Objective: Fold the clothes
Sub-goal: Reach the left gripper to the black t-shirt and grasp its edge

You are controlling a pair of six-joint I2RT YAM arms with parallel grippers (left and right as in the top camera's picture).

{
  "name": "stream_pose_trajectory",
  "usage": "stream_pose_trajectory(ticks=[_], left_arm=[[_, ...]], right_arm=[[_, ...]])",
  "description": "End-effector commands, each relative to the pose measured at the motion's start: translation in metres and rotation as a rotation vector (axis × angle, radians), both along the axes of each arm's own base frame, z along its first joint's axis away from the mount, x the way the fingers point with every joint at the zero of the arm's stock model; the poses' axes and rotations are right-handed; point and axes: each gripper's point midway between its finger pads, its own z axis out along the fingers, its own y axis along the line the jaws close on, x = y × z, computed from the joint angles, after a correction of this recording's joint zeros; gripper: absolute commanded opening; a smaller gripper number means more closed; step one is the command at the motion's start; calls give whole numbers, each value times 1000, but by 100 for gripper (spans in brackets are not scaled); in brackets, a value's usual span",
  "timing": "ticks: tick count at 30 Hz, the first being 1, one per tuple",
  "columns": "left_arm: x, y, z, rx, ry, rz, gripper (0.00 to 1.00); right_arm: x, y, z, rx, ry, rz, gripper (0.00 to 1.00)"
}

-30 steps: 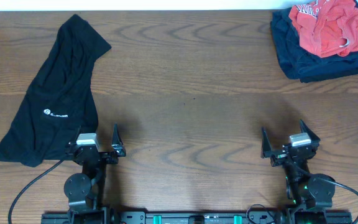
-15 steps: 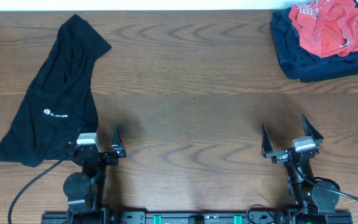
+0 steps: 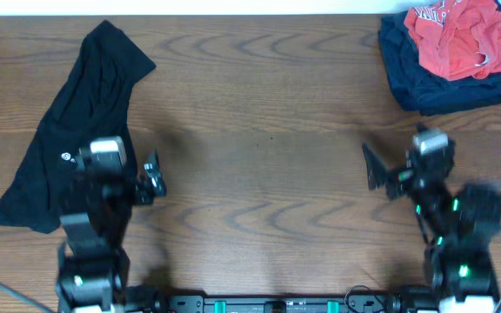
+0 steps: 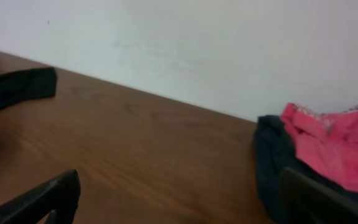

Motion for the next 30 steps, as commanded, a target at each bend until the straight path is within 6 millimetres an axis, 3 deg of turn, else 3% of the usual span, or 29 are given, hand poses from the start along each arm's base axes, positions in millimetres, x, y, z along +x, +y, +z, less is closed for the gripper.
stream_pose_trajectory(ticks=[1,5,9,12,16,21,30], left_arm=[[19,-1,24,-9,51,-17,98],[37,-9,26,-11,239,-93,98],[60,-12,16,-27,423,-146,98],[81,-14,-5,-56,491,-158,98],[99,-8,-48,-56,590,-141,98],[120,40,-86,-142,636,83,98],[130,145,-92,-190,527,308,98]], right_arm=[[26,13,19,21,76,70,99],[63,13,18,27,235,69,99],[95,13,7,18,400,73,99],[114,14,-7,12,513,87,99],[135,16,-21,39,559,86,99],[138,20,-38,67,610,100,99],[138,20,-41,67,617,100,99]])
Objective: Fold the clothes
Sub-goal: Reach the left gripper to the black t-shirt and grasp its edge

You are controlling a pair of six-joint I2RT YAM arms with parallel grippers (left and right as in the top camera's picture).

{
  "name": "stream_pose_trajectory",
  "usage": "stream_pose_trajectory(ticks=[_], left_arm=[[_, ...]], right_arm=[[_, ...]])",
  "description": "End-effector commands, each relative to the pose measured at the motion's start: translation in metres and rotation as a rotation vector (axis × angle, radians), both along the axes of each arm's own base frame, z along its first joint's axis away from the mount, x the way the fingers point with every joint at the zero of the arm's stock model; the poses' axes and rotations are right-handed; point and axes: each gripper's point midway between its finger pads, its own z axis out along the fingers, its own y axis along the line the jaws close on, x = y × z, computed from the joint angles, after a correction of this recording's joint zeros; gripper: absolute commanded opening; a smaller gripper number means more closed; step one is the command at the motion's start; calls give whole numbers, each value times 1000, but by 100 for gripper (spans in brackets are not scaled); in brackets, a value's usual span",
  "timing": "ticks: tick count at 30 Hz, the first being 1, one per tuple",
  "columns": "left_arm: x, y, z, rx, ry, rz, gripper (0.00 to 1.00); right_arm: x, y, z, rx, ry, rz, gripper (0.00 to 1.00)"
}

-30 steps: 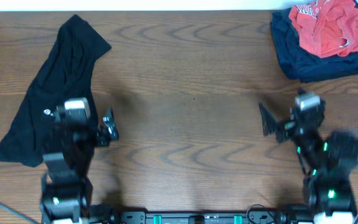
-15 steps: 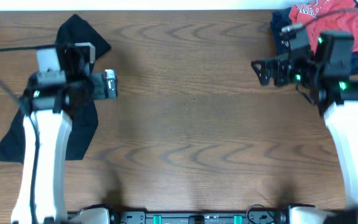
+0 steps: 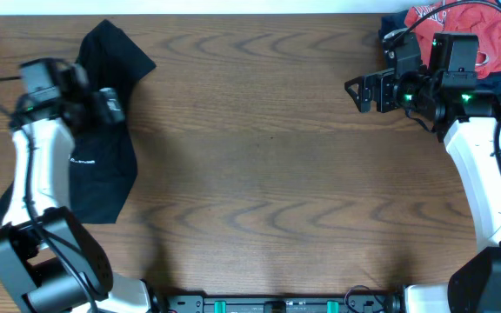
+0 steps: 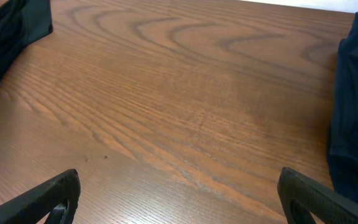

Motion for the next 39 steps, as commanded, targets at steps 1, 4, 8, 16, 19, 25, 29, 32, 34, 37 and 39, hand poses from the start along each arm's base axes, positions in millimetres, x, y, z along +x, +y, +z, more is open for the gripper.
stream_pose_trajectory(ticks=[1,4,8,16,19,25,29,32,34,37,39], left_arm=[[1,33,-2,10,-22,80,98],[-4,55,-16,4,-7,131,98],[-13,74,-44,-27,52,178,99],[-22,104,-88,-127,67,237,98],[-25,101,-103,-185,81,232,93],[-31,88,-136,-233,164,224,48],[-31,81,-139,-245,180,220,19],[-27,77,-130,-244,164,217,6],[-23,73,-118,-249,139,201,6],[-16,69,-93,-228,93,188,6],[-13,66,-70,-205,51,175,6]], right_arm=[[2,6,8,22,-11,12,99],[-1,6,6,23,3,12,99],[-4,7,0,23,32,12,99],[-6,11,-17,18,79,22,99],[-4,12,-18,18,77,23,99],[-2,12,-16,19,65,24,92],[-1,12,-15,19,57,24,87],[0,12,-15,19,52,24,86],[0,12,-14,19,51,24,86],[1,12,-14,19,49,24,86],[1,12,-14,19,50,24,86]])
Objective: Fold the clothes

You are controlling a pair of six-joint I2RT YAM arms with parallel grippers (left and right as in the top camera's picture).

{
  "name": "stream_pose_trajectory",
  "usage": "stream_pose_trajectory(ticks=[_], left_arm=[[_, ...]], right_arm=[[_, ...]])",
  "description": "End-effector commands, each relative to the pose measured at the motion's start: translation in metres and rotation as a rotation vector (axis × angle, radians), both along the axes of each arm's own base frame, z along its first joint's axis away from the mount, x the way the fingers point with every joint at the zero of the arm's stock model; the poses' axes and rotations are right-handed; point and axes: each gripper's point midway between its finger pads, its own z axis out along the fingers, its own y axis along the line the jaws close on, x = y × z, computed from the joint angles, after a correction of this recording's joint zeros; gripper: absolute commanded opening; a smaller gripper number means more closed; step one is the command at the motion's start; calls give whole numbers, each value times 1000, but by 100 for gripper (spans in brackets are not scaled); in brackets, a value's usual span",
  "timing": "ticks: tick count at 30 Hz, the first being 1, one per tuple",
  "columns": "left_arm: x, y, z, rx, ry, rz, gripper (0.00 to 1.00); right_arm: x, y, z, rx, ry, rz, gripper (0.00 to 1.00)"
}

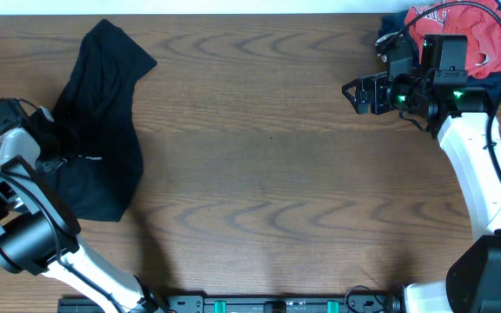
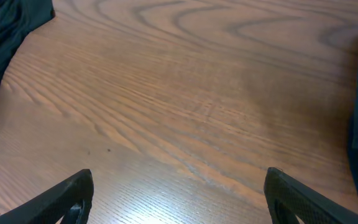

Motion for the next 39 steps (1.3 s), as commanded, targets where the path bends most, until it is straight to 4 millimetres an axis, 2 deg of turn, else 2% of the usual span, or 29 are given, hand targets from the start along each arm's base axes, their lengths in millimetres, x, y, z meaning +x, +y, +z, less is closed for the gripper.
stream_pose_trajectory(ticks=[1,6,10,12,16,19,25,27,34,36,39], left_arm=[[12,-11,54,33,-111,-28,6],[17,-36,117,96,-216,-83,6],[24,-74,151,122,-282,-170,6],[30,-98,159,116,-304,-214,6],[40,-136,162,97,-320,-290,6],[46,-158,164,74,-335,-314,6],[56,-203,171,35,-374,-364,6],[58,-222,174,25,-387,-400,6],[65,-260,183,-49,-426,-389,6],[68,-270,187,-69,-445,-382,6],[71,-287,194,-80,-478,-411,5]], right_arm=[[1,5,3,13,-2,10,86],[1,5,3,13,-2,10,86],[1,5,3,13,-2,9,86],[0,5,2,13,0,10,86],[-2,11,1,14,7,23,86],[-5,20,1,21,11,48,86],[-15,66,4,68,16,144,85],[-17,95,3,84,7,193,84],[-18,174,-10,142,-23,302,80],[-15,184,-14,152,-20,284,77],[-7,181,-8,165,-37,244,77]])
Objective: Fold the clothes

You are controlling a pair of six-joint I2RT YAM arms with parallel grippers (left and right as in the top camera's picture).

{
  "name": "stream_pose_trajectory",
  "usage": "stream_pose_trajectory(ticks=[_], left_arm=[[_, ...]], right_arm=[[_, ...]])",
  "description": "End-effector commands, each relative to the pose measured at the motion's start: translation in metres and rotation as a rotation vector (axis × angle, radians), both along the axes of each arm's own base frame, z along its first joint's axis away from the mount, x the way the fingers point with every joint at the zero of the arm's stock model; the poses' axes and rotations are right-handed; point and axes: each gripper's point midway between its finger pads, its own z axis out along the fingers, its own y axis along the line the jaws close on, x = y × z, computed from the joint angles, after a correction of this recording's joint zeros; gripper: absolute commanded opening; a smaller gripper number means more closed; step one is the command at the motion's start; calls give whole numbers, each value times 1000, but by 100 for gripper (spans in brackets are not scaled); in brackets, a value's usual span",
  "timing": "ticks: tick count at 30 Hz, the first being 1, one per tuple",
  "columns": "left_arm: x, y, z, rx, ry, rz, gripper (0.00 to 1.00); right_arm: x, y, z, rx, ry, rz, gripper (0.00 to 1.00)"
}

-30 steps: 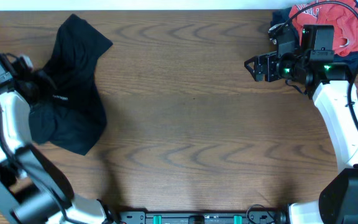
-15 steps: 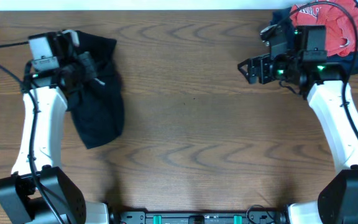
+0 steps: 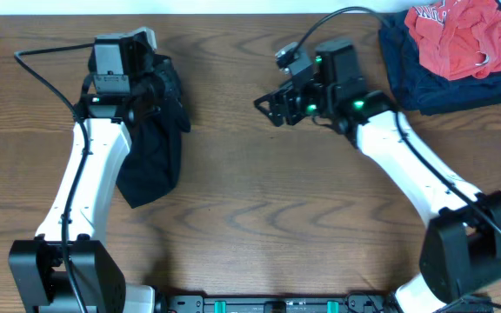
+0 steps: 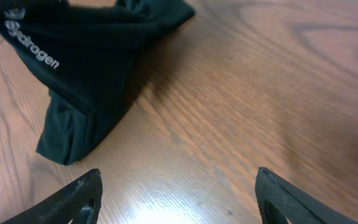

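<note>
A black garment point(image 3: 150, 156) with white lettering lies bunched in a narrow strip at the table's upper left. In the right wrist view the same garment point(image 4: 92, 68) fills the top left corner. My left gripper point(image 3: 159, 83) sits at the garment's top end, apparently shut on the cloth, though black fingers blend into black fabric. My right gripper point(image 3: 268, 106) hovers open over bare wood right of the garment; its fingers stand wide apart with nothing between them point(image 4: 180, 205).
A red garment point(image 3: 459, 39) lies crumpled on a navy one point(image 3: 407, 74) at the far right corner. The brown wooden table point(image 3: 250, 217) stretches between the two piles. A cable loops above the right arm.
My left gripper went from the garment's left edge to its top end, further right, and the cloth is now bunched and shifted right. My right gripper moved from beside the red pile to the table's middle, still open.
Both arms stood low at the table's front, the black garment spread flat at the left. Then the left arm was at the garment's top and the right beside the red pile. Later the left gripper was at the garment's left edge. Now it holds the gathered cloth.
</note>
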Motion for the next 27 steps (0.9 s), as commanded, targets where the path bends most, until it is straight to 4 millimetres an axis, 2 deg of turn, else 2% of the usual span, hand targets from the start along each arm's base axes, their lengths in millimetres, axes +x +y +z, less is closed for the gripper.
stream_pose_trajectory(ticks=[1,5,9,11,14,19,24,27], left_arm=[[0,-24,10,-48,-19,-26,6],[-2,-68,17,-51,-66,-118,6],[-1,-105,34,-65,-147,-192,6],[2,-111,54,-101,-187,-187,6],[4,-114,94,-129,-251,-202,6],[-7,-112,162,-114,-346,-234,5],[-19,-98,237,-96,-514,-223,6],[-19,-81,270,-78,-598,-156,6]], right_arm=[[12,-11,14,31,0,-83,77],[26,-53,36,42,-34,-174,82],[37,-111,53,46,-46,-296,85],[38,-136,56,50,-31,-340,85],[35,-153,53,56,0,-354,86],[29,-153,46,36,22,-335,86],[23,-134,45,26,22,-283,86],[17,-117,45,26,22,-243,86]])
